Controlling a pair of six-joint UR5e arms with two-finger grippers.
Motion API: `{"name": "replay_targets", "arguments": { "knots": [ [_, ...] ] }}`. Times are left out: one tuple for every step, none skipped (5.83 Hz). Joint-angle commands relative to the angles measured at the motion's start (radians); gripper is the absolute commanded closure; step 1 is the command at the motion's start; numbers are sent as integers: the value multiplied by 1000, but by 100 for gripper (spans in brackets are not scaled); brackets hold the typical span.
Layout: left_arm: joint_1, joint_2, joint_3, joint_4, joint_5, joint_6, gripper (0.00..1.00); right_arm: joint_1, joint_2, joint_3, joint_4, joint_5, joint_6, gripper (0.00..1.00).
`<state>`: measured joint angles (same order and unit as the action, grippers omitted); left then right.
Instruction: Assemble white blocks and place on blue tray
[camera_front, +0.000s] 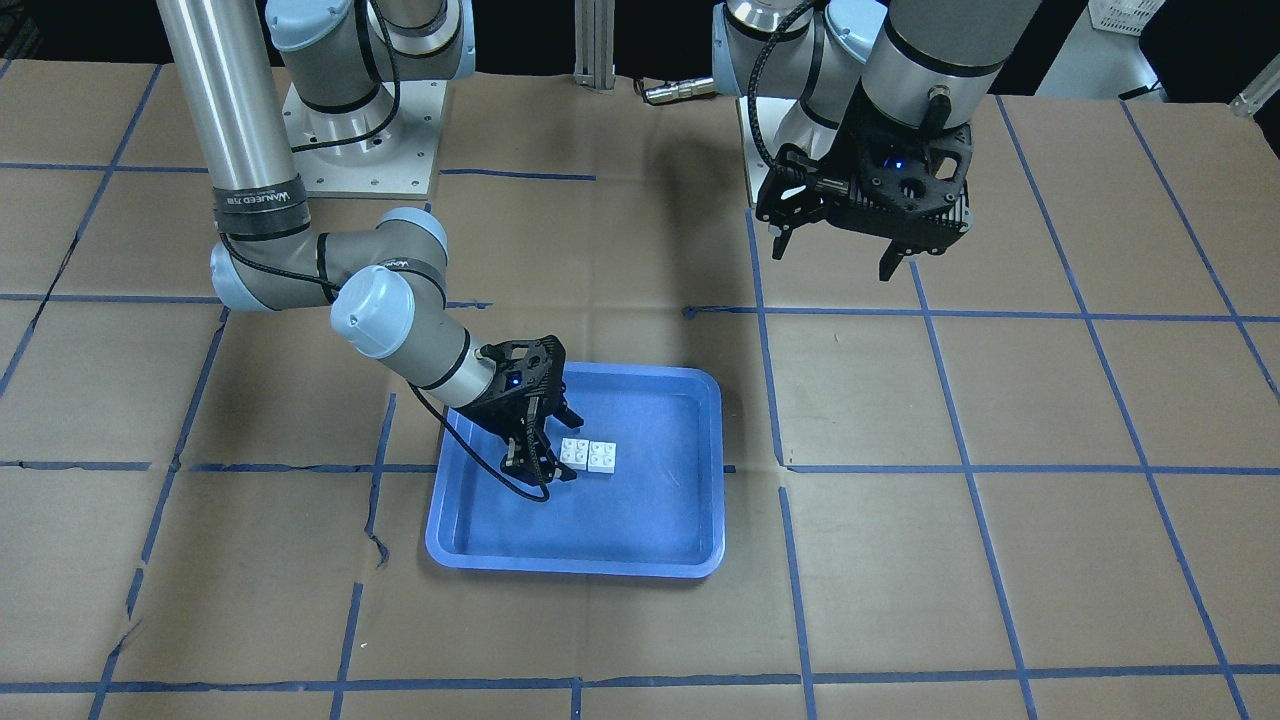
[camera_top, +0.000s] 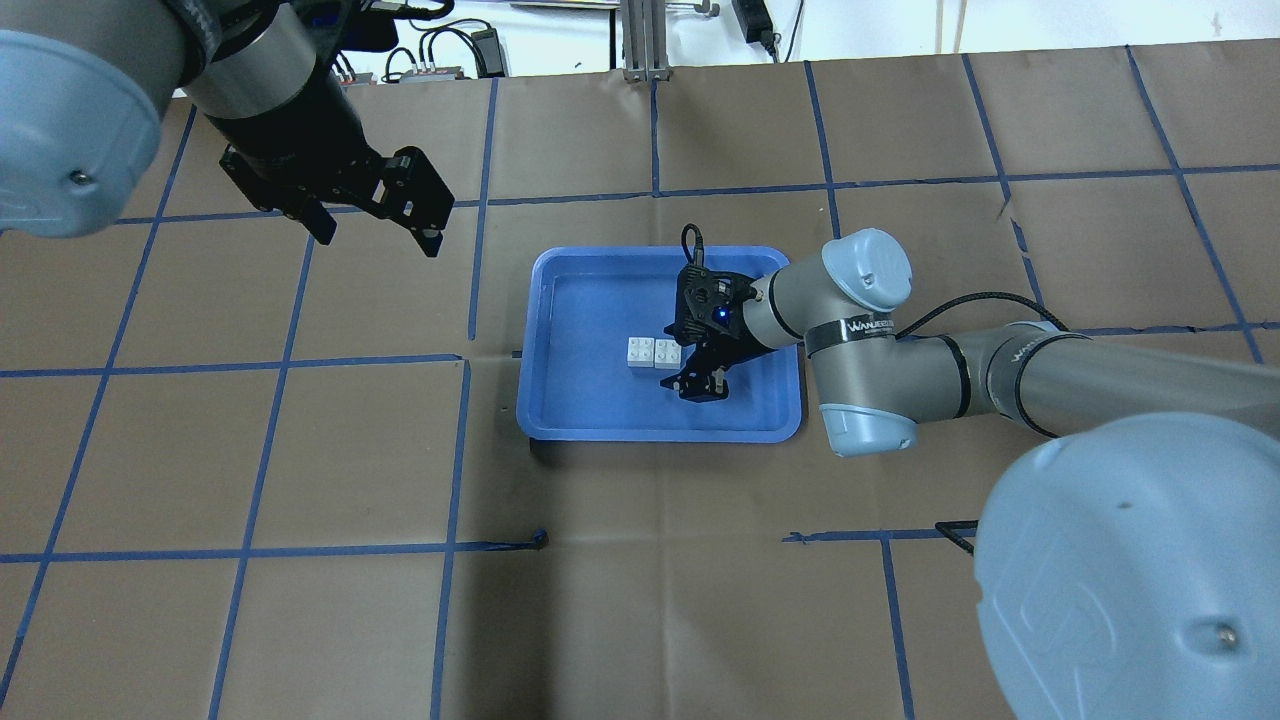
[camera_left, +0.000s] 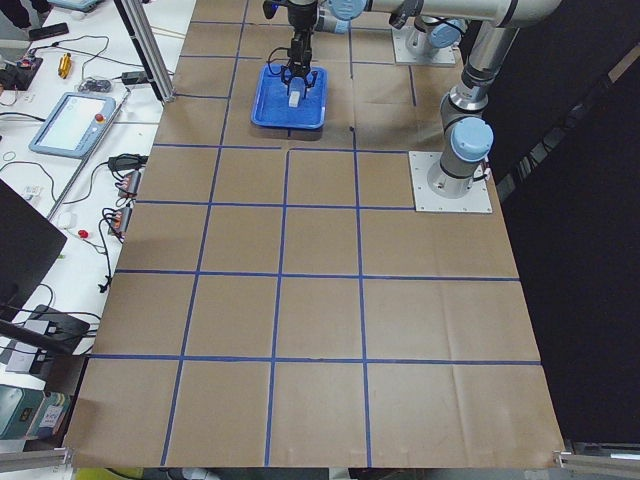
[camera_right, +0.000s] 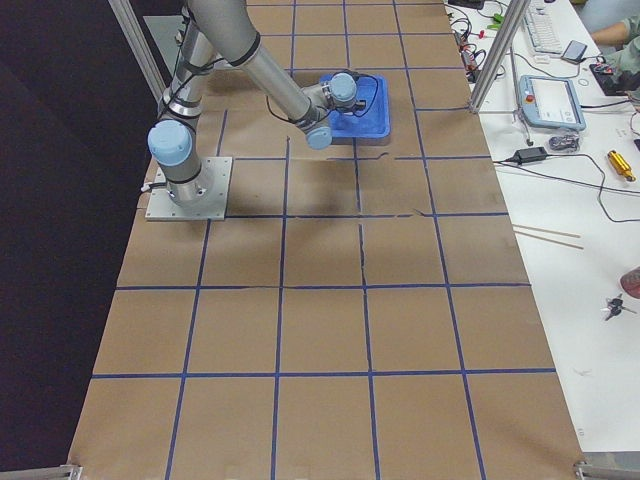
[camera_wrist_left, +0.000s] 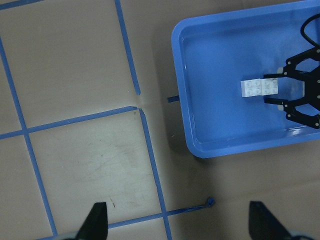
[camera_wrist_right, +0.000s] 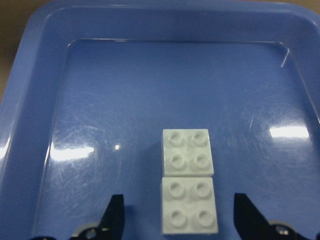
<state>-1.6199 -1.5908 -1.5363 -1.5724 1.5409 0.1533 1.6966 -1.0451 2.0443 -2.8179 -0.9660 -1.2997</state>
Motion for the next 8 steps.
{"name": "replay_targets", "arguments": {
  "knots": [
    [0, 0, 1, 0, 1, 0, 1, 0, -7, -41, 4, -5, 60, 0],
    [0, 0, 2, 0, 1, 0, 1, 0, -9, -70, 18, -16, 110, 0],
    [0, 0, 2, 0, 2, 0, 1, -2, -16, -76, 18, -26, 140, 0],
    [2, 0, 2, 0, 1, 0, 1, -5, -67, -79, 114, -77, 187, 0],
    [2, 0, 1, 0, 1, 0, 1, -6, -140, -88, 238, -88, 197, 0],
    [3, 0, 2, 0, -1, 0, 1, -12, -185, -129, 385, -179, 248, 0],
    [2, 0, 4, 0, -4, 0, 1, -17, -208, -182, 482, -245, 346, 0],
    [2, 2, 5, 0, -4, 0, 1, -23, -246, -219, 577, -313, 453, 0]
  ]
}}
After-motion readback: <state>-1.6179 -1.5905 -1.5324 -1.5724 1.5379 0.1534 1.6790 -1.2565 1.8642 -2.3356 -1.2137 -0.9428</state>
